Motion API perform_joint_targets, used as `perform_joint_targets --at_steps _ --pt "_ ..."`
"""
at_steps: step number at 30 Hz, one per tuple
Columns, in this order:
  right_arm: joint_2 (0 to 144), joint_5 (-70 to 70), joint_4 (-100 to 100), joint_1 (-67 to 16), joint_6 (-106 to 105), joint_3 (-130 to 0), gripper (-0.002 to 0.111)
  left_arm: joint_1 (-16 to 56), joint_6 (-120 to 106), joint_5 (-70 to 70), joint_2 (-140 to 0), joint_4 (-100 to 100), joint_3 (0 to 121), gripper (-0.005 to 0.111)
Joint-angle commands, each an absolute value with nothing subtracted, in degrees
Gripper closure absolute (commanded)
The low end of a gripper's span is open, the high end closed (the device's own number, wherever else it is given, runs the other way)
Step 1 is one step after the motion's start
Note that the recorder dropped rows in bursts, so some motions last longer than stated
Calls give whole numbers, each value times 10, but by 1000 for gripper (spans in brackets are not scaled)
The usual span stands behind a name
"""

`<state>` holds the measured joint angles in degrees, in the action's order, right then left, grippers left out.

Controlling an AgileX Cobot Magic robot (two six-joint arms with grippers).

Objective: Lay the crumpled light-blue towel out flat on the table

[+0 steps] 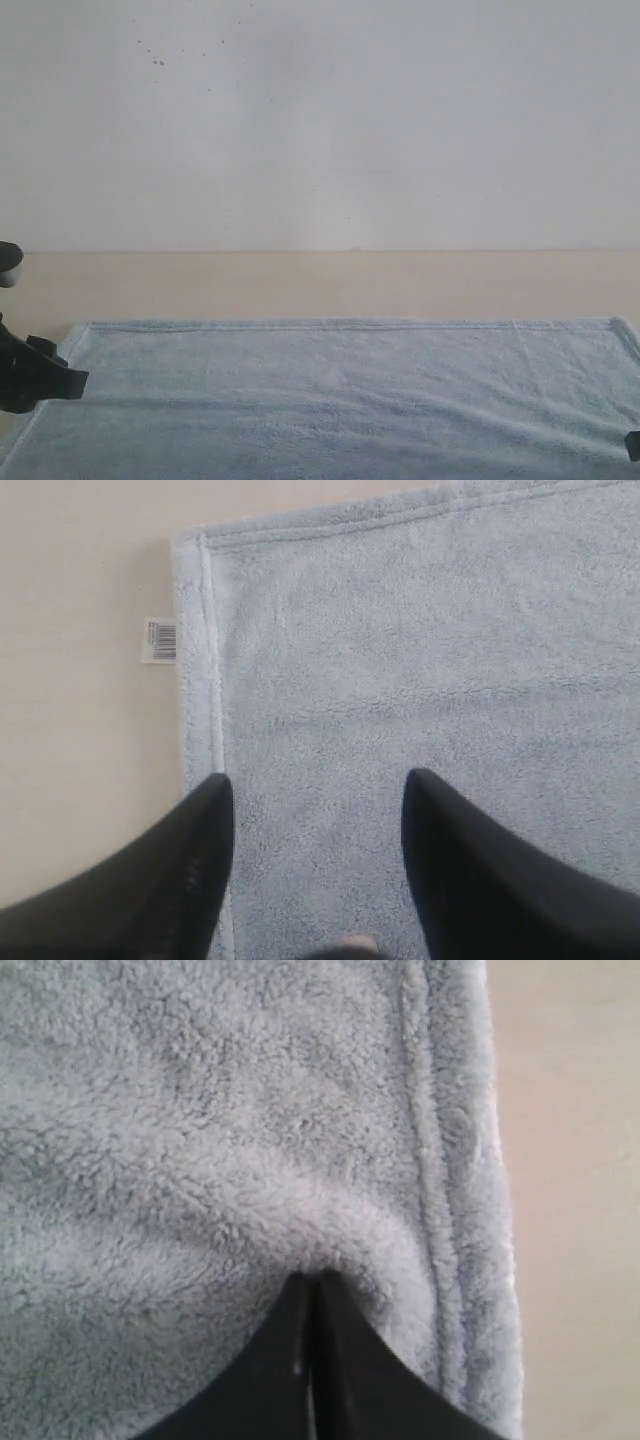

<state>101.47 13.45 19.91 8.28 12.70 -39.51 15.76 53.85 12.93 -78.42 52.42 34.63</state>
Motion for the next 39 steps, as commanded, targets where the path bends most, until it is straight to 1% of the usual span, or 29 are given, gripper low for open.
perform_joint_targets --at_steps 1,5,7,10,16,21,26,30,34,39 --pt "977 111 202 62 131 -386 108 160 544 117 -780 518 344 58" --pt "868 75 197 10 131 -386 108 160 544 101 -750 531 344 58" --pt "804 59 197 -26 131 -386 108 160 544 104 -714 532 344 58" --pt "695 57 197 -93 125 -382 108 160 544 111 -618 532 333 58" --pt "497 54 197 -197 153 -296 108 160 544 136 -466 528 281 58" --pt "349 65 197 -252 201 -239 108 160 544 135 -373 510 258 58" --pt "237 120 194 -284 226 -227 108 160 544 135 -308 487 228 58" --pt "169 186 143 -287 230 -227 108 160 544 135 -279 463 204 58" --pt "120 256 89 -287 232 -227 108 160 544 134 -266 447 191 58" --pt "94 290 80 -287 232 -227 108 160 544 134 -266 448 191 58"
